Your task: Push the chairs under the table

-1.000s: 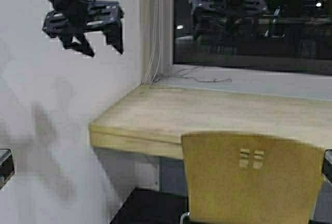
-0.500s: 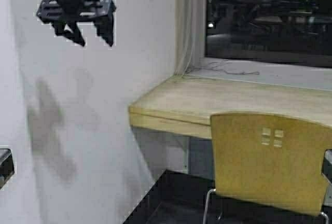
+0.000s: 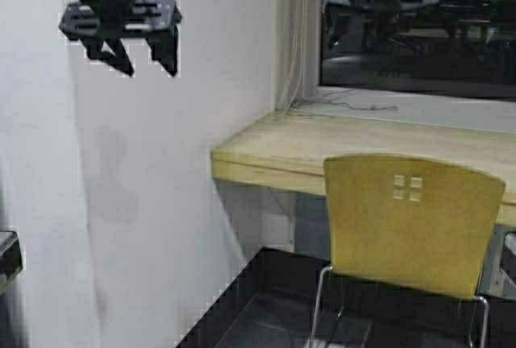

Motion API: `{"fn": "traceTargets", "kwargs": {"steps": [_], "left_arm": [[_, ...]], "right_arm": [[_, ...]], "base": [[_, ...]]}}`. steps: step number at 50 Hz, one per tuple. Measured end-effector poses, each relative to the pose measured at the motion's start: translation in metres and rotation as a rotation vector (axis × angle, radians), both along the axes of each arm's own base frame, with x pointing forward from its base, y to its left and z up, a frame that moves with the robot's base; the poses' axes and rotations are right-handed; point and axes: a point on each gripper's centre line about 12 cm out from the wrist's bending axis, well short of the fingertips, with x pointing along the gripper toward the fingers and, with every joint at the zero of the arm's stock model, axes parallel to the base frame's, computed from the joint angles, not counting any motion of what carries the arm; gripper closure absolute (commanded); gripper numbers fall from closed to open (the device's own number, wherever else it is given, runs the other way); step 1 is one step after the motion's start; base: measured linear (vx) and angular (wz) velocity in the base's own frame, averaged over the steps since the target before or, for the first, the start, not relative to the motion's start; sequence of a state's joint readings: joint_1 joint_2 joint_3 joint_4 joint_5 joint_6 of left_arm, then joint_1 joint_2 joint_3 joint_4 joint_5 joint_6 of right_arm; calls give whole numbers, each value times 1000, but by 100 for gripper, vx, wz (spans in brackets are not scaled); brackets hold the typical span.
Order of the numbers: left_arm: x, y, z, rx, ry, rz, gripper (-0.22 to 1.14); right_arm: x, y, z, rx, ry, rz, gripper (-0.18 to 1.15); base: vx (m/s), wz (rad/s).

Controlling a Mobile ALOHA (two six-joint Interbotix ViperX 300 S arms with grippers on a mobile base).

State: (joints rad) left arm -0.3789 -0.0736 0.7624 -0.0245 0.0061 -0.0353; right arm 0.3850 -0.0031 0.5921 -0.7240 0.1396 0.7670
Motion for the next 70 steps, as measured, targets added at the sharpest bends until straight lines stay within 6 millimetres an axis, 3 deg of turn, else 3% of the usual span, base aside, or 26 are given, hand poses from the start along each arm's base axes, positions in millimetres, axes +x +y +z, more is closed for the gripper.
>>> {"fn": "traceTargets", "kwargs": {"steps": [44, 59, 70], "left_arm": [[7, -1, 3, -25, -3, 23, -5], [8, -3, -11, -15, 34, 23, -5], [9, -2, -16, -16, 48, 31, -5]], "right_arm": [[3, -4, -7, -24, 22, -14, 1], [7, -6, -27, -93, 71, -12, 1], [7, -9, -27, -115, 72, -14, 1]], "base": [[-34, 8], [-34, -4], [-30, 0]]}}
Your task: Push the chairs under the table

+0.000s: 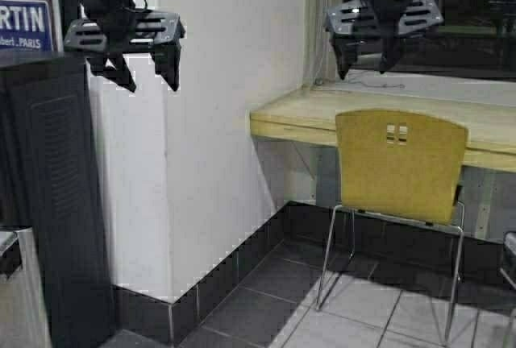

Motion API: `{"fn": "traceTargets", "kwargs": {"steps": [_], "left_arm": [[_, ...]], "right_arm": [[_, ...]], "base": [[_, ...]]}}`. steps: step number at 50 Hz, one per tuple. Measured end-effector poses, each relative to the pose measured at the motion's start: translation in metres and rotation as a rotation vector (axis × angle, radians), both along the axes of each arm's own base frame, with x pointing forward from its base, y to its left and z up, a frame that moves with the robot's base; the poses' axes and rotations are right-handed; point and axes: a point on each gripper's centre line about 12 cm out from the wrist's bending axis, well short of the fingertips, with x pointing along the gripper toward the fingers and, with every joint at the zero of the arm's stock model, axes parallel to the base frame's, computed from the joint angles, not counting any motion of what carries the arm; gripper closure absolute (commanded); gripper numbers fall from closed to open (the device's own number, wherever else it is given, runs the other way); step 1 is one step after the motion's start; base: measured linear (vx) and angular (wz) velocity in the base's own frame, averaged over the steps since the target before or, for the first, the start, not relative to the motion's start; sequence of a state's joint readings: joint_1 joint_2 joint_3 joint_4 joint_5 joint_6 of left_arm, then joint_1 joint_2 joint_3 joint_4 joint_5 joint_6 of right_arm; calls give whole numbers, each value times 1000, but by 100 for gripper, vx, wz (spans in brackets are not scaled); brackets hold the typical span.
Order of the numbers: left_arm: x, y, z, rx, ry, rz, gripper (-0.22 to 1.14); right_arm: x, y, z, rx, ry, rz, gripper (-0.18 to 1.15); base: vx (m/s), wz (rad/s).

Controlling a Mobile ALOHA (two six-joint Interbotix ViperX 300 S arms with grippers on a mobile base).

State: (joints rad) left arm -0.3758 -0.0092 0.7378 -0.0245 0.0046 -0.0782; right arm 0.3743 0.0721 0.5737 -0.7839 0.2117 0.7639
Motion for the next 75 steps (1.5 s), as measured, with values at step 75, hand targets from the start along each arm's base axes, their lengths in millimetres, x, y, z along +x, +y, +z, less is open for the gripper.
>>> {"fn": "traceTargets", "kwargs": {"steps": [75], "left_arm": [[2, 1, -3, -16, 16, 23, -5]], "right_arm": [[2, -7, -20, -60, 69, -41, 1]], "base": [[-14, -23]]}}
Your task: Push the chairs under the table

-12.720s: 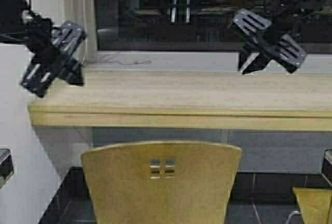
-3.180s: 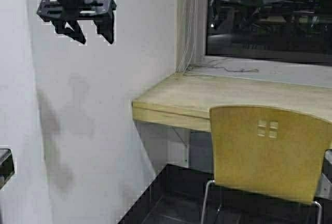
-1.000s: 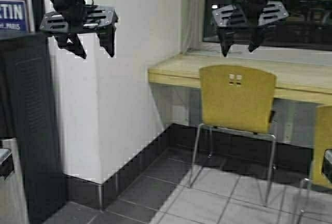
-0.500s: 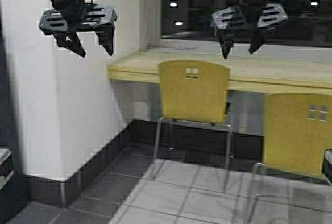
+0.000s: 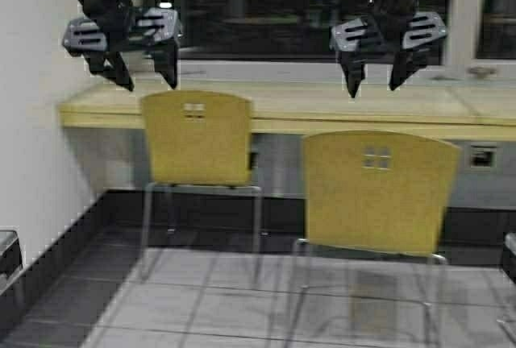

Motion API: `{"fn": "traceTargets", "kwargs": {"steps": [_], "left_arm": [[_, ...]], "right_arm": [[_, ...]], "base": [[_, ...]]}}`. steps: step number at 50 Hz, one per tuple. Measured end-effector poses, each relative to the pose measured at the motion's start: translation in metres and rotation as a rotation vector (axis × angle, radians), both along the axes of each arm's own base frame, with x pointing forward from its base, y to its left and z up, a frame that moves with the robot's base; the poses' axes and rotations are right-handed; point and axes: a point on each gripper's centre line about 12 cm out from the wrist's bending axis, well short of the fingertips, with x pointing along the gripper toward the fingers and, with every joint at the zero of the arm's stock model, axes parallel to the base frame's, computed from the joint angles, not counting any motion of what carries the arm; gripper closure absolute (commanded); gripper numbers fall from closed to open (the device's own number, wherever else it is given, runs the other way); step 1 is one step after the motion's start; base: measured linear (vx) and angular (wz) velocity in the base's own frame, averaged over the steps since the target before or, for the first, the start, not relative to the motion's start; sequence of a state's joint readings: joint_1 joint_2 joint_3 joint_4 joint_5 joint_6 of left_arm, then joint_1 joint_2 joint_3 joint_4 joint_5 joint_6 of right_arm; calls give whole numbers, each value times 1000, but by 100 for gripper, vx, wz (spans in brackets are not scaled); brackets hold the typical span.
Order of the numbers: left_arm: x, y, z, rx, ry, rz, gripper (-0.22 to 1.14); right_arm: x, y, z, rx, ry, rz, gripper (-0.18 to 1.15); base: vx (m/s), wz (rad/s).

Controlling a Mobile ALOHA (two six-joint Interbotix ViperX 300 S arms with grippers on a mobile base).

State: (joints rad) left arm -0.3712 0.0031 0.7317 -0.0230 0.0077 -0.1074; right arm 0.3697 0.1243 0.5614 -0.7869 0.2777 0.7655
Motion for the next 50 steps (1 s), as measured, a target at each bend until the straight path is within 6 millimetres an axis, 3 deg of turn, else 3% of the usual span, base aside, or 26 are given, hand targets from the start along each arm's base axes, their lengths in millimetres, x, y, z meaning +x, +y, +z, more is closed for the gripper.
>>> {"fn": "traceTargets", "kwargs": {"steps": [15, 28, 40, 50], "left_arm": [[1, 2, -7, -6, 24, 18, -5], [1, 5, -19, -116, 98, 152, -5], [5, 9, -53, -323, 153, 403, -5], [8, 14, -74, -520, 225, 668, -5]], "right_arm": [[1, 0, -5, 7, 13, -15, 1], [1, 3, -29, 75, 69, -73, 1], [3, 15, -38, 292, 90, -181, 1], [8, 23, -50, 594, 93, -390, 1]], "base": [[-1, -38], [5, -30], [11, -17], [21, -5]]}}
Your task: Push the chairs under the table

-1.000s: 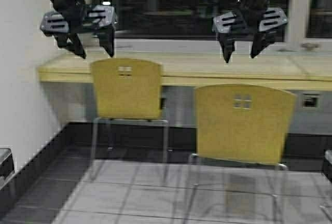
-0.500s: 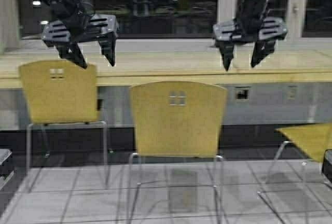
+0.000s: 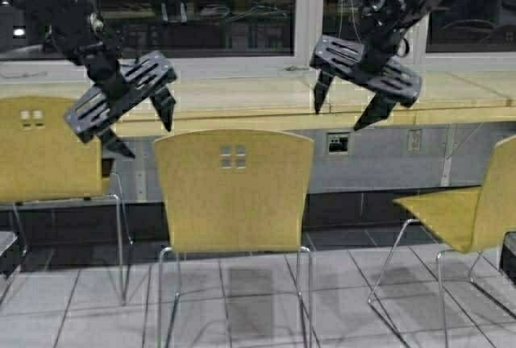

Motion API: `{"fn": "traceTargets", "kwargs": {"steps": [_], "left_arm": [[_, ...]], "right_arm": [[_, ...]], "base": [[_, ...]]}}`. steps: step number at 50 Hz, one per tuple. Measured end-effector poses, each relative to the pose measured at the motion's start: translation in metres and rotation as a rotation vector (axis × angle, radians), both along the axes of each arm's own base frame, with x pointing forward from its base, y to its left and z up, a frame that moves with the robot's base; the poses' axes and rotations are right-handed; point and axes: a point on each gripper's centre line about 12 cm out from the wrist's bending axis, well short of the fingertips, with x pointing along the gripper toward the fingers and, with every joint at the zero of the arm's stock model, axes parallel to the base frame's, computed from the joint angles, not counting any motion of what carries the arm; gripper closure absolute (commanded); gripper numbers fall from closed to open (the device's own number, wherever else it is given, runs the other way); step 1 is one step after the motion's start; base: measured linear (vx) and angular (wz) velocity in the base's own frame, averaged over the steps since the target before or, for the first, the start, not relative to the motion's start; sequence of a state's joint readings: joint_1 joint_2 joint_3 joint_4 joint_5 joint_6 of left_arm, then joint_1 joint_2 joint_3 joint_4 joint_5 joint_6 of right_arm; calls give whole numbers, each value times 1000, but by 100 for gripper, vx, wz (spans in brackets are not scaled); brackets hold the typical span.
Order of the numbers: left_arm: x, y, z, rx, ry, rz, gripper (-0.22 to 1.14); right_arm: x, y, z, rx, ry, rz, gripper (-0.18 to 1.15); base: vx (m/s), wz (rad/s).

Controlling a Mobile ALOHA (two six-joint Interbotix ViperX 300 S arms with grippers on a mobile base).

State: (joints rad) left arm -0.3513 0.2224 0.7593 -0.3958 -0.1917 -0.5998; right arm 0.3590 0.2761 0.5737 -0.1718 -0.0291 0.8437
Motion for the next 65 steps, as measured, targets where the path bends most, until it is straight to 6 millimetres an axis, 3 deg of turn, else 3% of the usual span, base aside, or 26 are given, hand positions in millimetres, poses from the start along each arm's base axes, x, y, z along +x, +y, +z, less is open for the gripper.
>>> {"fn": "traceTargets", "kwargs": {"steps": [7, 14, 32, 39, 52, 65], "left_arm": [[2, -2, -2, -85, 11, 103, -5], [2, -7, -1, -147, 18, 161, -5], [5, 0, -3, -280, 26, 375, -5], [5, 0, -2, -302, 21, 413, -5], [1, -7, -6, -308, 34, 413, -5], [2, -11, -34, -276, 89, 421, -5]], "right_arm": [[2, -4, -18, 170, 20, -203, 1], [1, 1, -21, 268, 35, -321, 1], [20, 39, -1, 360, 45, -329, 1], [28, 43, -4, 359, 71, -329, 1], [20, 50, -16, 335, 132, -312, 1], [12, 47, -32, 337, 179, -353, 1]], "base": [[28, -1], [29, 2], [28, -3], [29, -7], [27, -2], [23, 13]]}}
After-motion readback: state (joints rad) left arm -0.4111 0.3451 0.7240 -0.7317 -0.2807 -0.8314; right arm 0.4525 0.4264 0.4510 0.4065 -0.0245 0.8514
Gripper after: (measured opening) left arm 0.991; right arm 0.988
